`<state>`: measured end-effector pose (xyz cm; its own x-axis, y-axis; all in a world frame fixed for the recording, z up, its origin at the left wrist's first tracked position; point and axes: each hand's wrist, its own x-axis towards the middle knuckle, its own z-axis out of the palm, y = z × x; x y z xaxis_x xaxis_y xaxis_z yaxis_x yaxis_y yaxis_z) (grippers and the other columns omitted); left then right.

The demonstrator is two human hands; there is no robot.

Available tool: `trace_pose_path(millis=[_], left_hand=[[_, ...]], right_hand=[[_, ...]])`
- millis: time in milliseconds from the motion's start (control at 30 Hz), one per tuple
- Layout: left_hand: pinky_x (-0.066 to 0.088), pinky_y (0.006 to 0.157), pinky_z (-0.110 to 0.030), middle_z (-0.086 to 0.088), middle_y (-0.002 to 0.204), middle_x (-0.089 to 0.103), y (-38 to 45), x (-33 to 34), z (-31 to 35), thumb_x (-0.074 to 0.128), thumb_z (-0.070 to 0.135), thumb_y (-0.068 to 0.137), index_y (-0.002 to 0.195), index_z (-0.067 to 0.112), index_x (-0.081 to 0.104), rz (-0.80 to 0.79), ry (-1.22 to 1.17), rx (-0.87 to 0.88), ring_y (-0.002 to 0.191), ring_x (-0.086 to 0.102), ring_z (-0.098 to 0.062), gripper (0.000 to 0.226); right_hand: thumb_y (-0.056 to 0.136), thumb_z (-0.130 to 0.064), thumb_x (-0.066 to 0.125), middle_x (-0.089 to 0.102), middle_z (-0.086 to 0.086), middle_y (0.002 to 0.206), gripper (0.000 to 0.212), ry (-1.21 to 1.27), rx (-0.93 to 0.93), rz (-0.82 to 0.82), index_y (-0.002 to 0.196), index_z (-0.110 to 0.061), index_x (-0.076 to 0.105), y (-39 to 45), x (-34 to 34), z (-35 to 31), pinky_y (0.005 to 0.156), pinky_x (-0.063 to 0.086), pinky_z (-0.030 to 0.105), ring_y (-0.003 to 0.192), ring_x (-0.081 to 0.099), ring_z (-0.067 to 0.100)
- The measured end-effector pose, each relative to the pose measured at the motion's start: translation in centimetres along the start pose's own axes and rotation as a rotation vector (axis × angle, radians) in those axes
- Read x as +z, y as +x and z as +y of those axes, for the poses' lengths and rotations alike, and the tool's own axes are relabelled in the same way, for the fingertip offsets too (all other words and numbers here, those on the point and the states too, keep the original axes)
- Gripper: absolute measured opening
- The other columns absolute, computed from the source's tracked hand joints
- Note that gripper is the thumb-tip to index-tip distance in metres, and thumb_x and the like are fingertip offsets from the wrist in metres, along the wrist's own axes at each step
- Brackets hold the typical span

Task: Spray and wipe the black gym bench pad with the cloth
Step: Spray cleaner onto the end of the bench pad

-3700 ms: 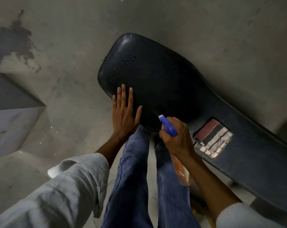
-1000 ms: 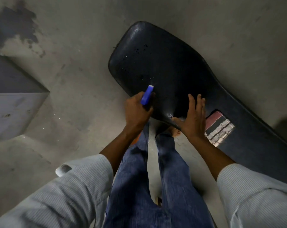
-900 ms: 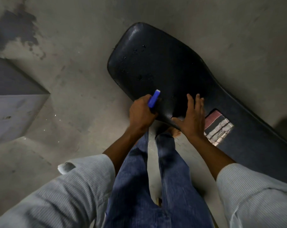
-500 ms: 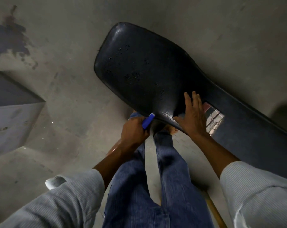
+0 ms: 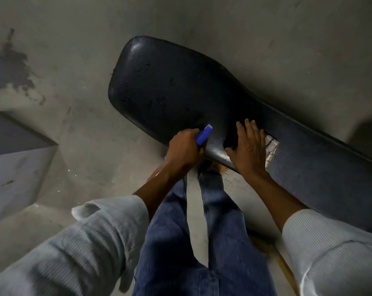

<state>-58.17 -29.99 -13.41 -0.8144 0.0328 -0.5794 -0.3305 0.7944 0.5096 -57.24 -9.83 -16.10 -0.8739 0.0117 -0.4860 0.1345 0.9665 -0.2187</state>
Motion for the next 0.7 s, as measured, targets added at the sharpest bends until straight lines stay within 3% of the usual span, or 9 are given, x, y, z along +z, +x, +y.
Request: trace_pose_path(millis=[133,267,367,467,567,700], left_hand=[[0.035,0.060,-0.022,0.012,0.065,0.048,0.3,1.2,1.2,0.073,0.030,0.099,0.081,0.023,0.056,-0.009,-0.020,-0.009,0.057,0.045,-0.004,0.026],[0.034,0.061,-0.014,0.013,0.068,0.051,-1.5,2.6,0.7,0.072,0.024,0.099,0.085,0.025,0.056,-0.127,-0.034,-0.012,0.060,0.050,-0.003,0.022],[0.041,0.063,-0.020,0.010,0.068,0.055,-3.1,3.8,-0.5,0.072,0.027,0.099,0.080,0.030,0.054,-0.174,-0.051,-0.046,0.061,0.054,-0.005,0.026],[0.047,0.067,-0.024,0.009,0.072,0.060,-4.0,4.4,-1.2,0.072,0.030,0.099,0.089,0.025,0.063,-0.114,-0.042,-0.084,0.065,0.059,-0.006,0.015],[0.059,0.069,-0.036,0.002,0.075,0.066,-4.1,4.2,-1.0,0.074,0.031,0.097,0.090,0.018,0.068,-0.078,-0.005,-0.097,0.069,0.066,-0.019,0.015],[0.061,0.073,-0.042,0.004,0.074,0.062,-3.5,3.6,0.3,0.074,0.028,0.096,0.086,0.022,0.065,-0.070,0.009,-0.059,0.069,0.065,-0.021,0.015]], right_hand=[[0.086,-0.031,0.088,0.027,0.020,0.175,0.097,-0.041,-0.012,0.005,0.165,-0.011,0.036,-0.2,0.2,0.8,0.135,0.015,0.058,0.165,0.019,0.038],[0.089,-0.038,0.085,0.021,0.019,0.177,0.100,-0.026,0.042,0.014,0.168,-0.011,0.030,-1.2,0.8,1.6,0.134,0.010,0.058,0.167,0.014,0.038],[0.089,-0.041,0.084,0.020,0.018,0.178,0.102,-0.035,0.025,0.006,0.169,-0.012,0.027,-1.4,1.2,2.0,0.134,0.012,0.059,0.167,0.014,0.038],[0.088,-0.042,0.085,0.021,0.018,0.177,0.103,-0.034,0.016,0.016,0.168,-0.012,0.028,-1.3,1.1,2.2,0.134,0.014,0.059,0.166,0.015,0.038],[0.086,-0.044,0.086,0.020,0.020,0.178,0.106,-0.010,0.009,0.048,0.169,-0.012,0.028,-1.7,1.3,2.6,0.134,0.013,0.059,0.166,0.014,0.039],[0.087,-0.053,0.082,0.011,0.019,0.179,0.112,0.004,-0.029,0.035,0.171,-0.012,0.020,-2.7,1.7,3.5,0.136,0.007,0.057,0.167,0.007,0.038]])
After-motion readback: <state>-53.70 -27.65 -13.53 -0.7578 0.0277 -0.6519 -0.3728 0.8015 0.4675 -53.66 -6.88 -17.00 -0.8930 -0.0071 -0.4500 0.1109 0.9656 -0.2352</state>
